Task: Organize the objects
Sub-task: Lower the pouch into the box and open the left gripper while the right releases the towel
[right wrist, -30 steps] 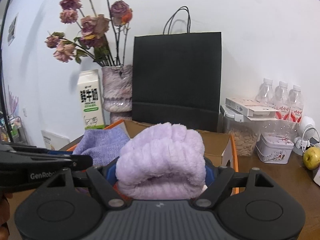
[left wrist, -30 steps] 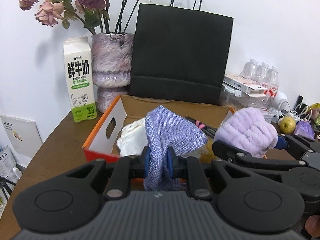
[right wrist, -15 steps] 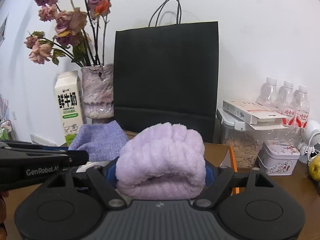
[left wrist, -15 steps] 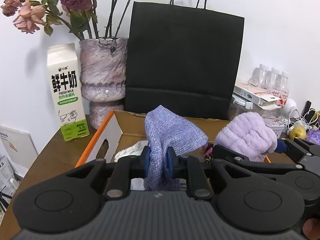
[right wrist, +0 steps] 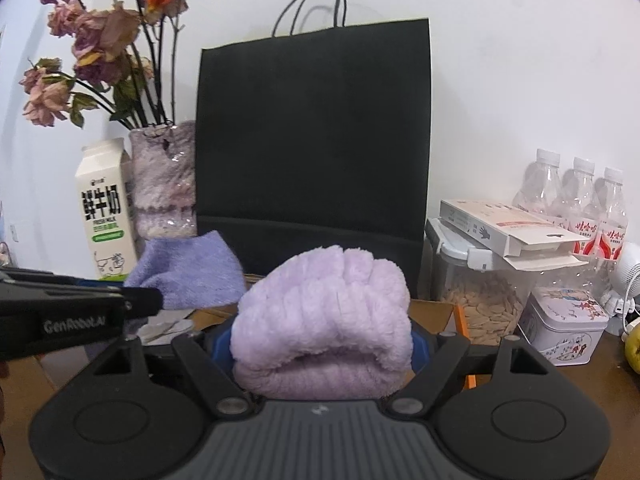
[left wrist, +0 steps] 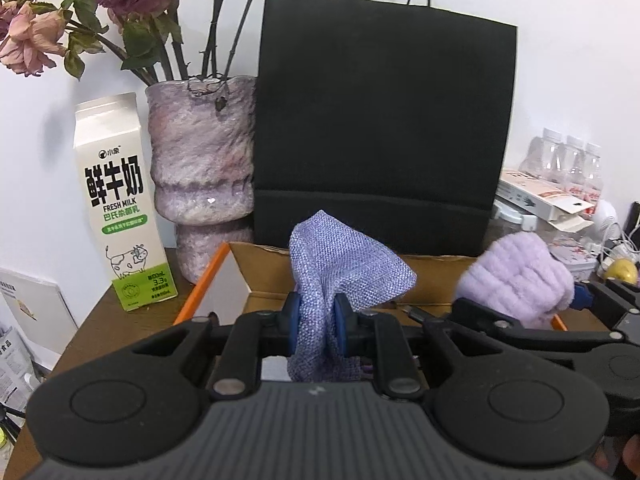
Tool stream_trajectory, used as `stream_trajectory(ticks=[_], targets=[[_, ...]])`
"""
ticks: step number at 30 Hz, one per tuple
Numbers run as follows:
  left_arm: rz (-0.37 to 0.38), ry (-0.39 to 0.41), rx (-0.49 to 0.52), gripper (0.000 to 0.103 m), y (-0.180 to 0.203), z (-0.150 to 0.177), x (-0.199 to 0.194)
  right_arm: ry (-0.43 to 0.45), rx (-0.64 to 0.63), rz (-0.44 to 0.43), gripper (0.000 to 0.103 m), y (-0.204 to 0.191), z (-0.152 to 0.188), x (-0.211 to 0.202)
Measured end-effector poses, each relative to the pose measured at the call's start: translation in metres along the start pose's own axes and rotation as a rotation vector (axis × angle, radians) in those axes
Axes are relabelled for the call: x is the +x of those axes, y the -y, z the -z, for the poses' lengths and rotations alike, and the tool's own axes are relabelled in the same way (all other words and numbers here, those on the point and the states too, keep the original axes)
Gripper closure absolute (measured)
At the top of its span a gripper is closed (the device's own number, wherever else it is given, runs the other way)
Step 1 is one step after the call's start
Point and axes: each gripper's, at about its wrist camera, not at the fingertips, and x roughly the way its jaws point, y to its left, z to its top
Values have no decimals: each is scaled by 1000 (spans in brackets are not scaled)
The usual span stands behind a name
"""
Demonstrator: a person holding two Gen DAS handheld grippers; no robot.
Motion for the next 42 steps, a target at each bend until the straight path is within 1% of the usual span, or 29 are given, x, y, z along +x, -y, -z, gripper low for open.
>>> stream_trajectory(ticks=[5, 7, 8, 11, 12, 13, 14, 15, 16, 17, 19, 21, 35, 42], targets=[[-2, -16, 1, 84, -2, 3, 5, -31, -5, -2, 24, 2, 4, 9], [3, -12, -1, 80, -2, 3, 5, -35, -12, -4, 23, 1, 6, 9], [5, -8, -2, 79, -2, 4, 4, -36, -16, -4, 20, 0, 6, 9], [-6, 3, -5, 66, -3, 4, 4, -39, -19, -9, 13, -2, 7, 9], [-16, 7, -7, 57, -3, 4, 3, -42, -18, -11, 10, -2, 7, 9], [-28, 11, -7, 45, -4, 4, 4, -45, -19, -12, 4, -3, 8, 9], [-35, 19, -9, 37, -4, 5, 3, -47, -21, -10, 0, -3, 8, 9], [-44, 31, -11, 18, -5, 5, 3, -47, -22, -9, 0, -4, 8, 8], [-57, 44, -8, 2, -5, 6, 2, -49, -23, -8, 0, -4, 8, 8], [-71, 54, -5, 0, -5, 6, 1, -50, -23, -8, 0, -4, 8, 8], [-79, 68, -2, 0, -4, 6, -2, -51, -25, -8, 0, -5, 8, 7], [-73, 66, -3, 0, -5, 5, -3, -50, -29, -7, 0, -6, 8, 7], [-85, 59, -8, 0, -9, 8, -4, -49, -38, -6, 0, -10, 9, 5], [-76, 68, -7, 0, -9, 10, -12, -37, -43, -3, 0, -12, 9, -2]])
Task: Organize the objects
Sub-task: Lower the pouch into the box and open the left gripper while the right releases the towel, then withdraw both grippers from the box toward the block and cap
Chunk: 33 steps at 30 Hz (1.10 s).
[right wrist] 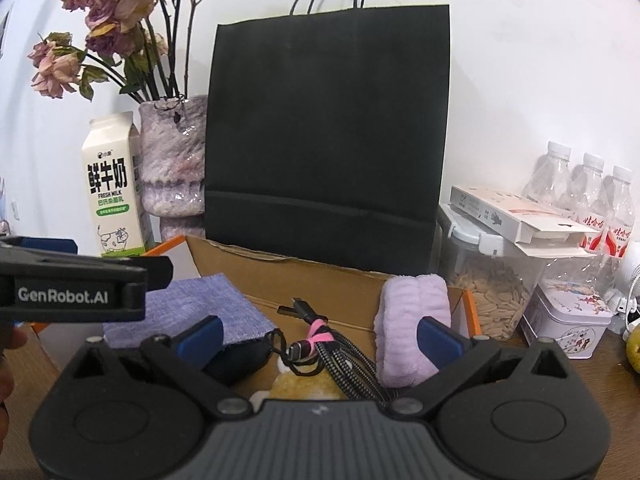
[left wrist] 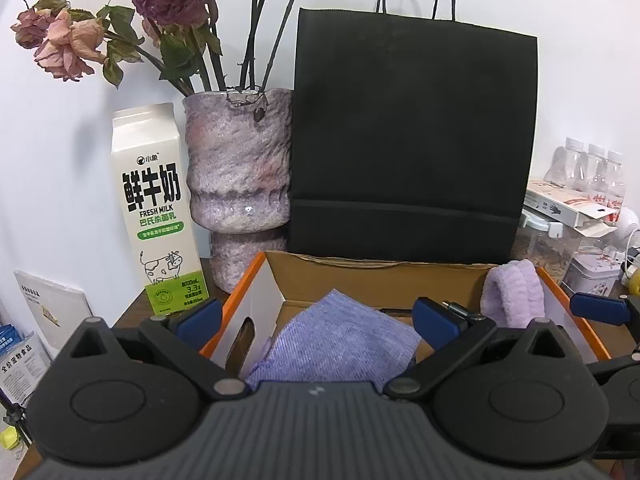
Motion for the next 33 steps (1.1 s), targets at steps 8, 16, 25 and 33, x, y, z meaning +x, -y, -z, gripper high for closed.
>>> stream_trajectory(ticks=[8, 16, 25, 33], targets=[[7, 7, 5, 0, -4, 6, -21, 23, -22, 6, 0, -3, 4, -20], [23, 9, -27, 0, -12, 21, -50, 28, -57, -1, 0, -7, 17, -46], [29, -16, -36, 0, -19, 48, -89, 13, -65, -4, 0, -7, 40, -84], [27, -70, -30, 0, -20, 77, -116, -3, -62, -8, 0, -8, 62, -119]])
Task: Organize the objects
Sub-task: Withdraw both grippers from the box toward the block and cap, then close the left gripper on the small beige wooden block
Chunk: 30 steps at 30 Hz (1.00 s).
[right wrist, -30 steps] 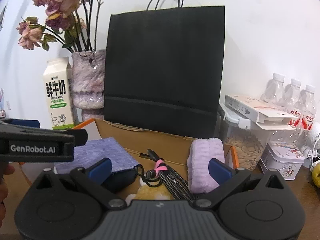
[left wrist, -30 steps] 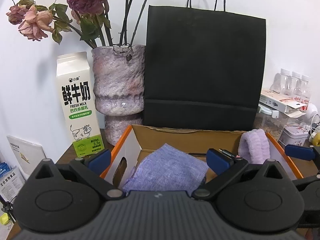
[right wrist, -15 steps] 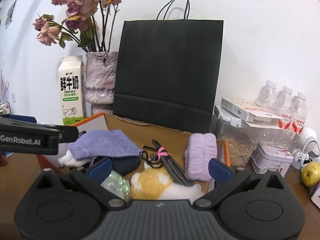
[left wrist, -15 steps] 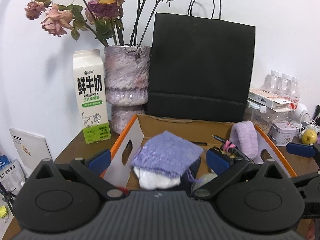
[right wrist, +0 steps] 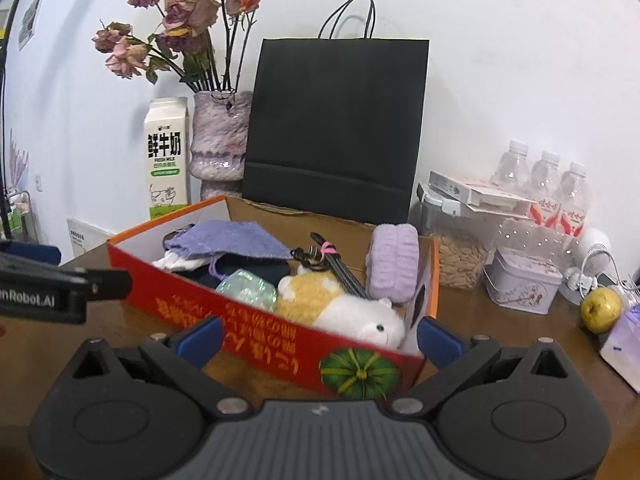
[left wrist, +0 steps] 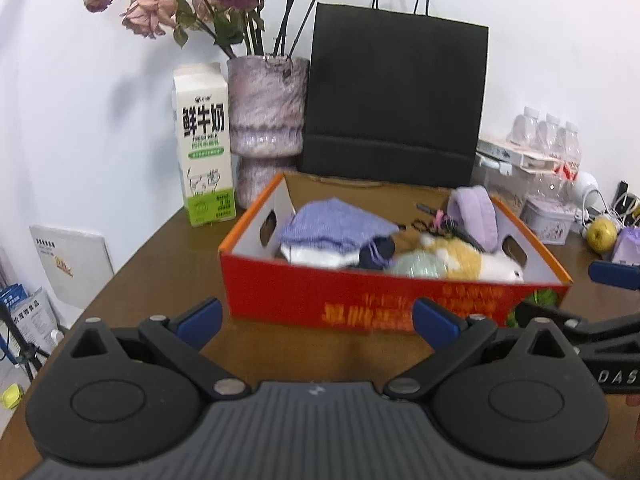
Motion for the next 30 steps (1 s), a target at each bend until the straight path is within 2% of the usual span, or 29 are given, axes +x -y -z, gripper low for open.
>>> stream_trajectory(ticks=[17, 23, 30], targets=[[46, -116, 49, 0, 21, 59, -48, -73, 23, -7, 0, 6, 48, -58], [46, -169, 58, 0, 34, 74, -48, -108, 35, 2, 0, 16, 64, -72], [22, -205, 62, 0, 59, 73, -29, -144, 62, 23, 0, 31, 72, -73]])
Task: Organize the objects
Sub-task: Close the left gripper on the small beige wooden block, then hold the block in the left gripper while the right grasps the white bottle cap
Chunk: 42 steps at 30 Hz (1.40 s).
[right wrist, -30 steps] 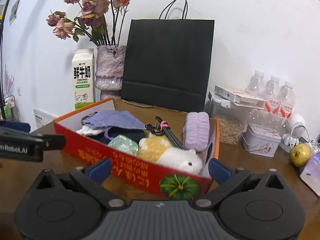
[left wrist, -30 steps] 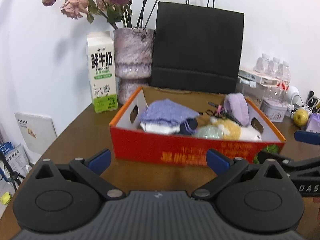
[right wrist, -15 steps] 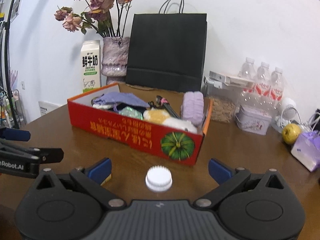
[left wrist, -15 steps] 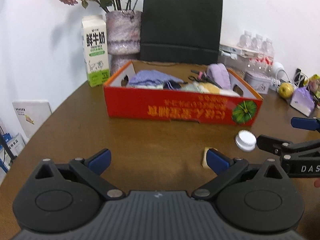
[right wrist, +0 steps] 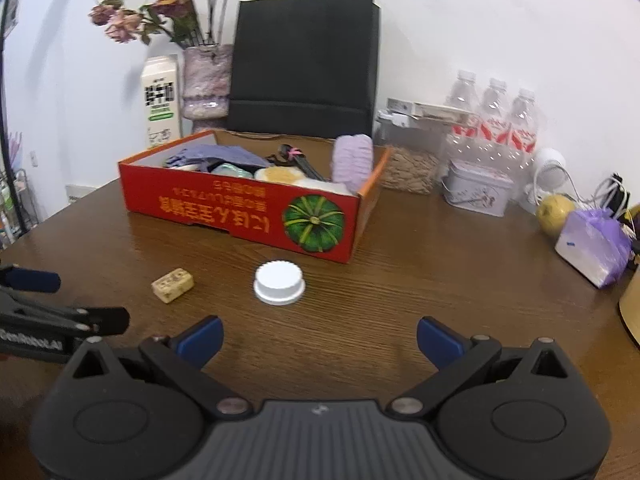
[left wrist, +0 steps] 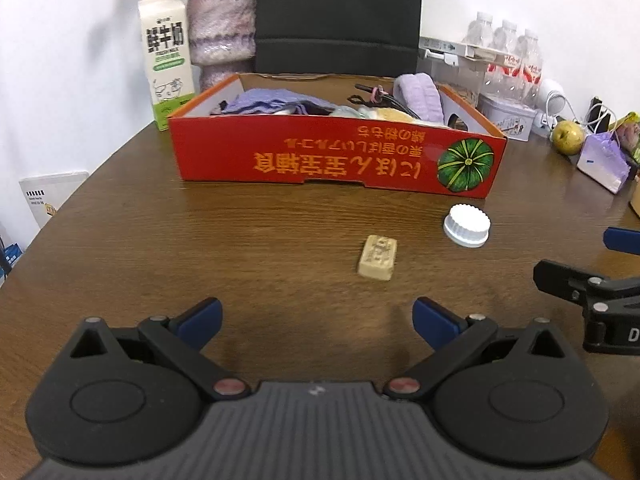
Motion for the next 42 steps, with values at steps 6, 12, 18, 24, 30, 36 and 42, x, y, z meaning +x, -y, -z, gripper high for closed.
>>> stream_trajectory(ticks=[6, 12, 18, 24, 30, 36, 42], targets=[[-61, 16, 16, 0, 22, -12, 23, -36, 70, 32, 0, 22, -1, 10], [-55, 9, 33, 9, 37, -17, 38, -64, 140, 61, 0, 40, -1, 20], [25, 30, 54, 81, 45, -17, 34, -76, 127, 62, 0, 37, 1, 25], [64, 24, 62, 80, 37, -18, 30, -78, 113, 49, 0, 33, 1, 26], [76, 28, 30, 80, 21, -23, 28, -62, 93, 18, 0, 25, 2, 24], [78, 38, 27, 80, 9, -26, 25, -60, 30, 48, 0, 4, 1, 25], [61, 39, 16, 80, -14, -28, 27, -58, 34, 37, 0, -12, -4, 30]])
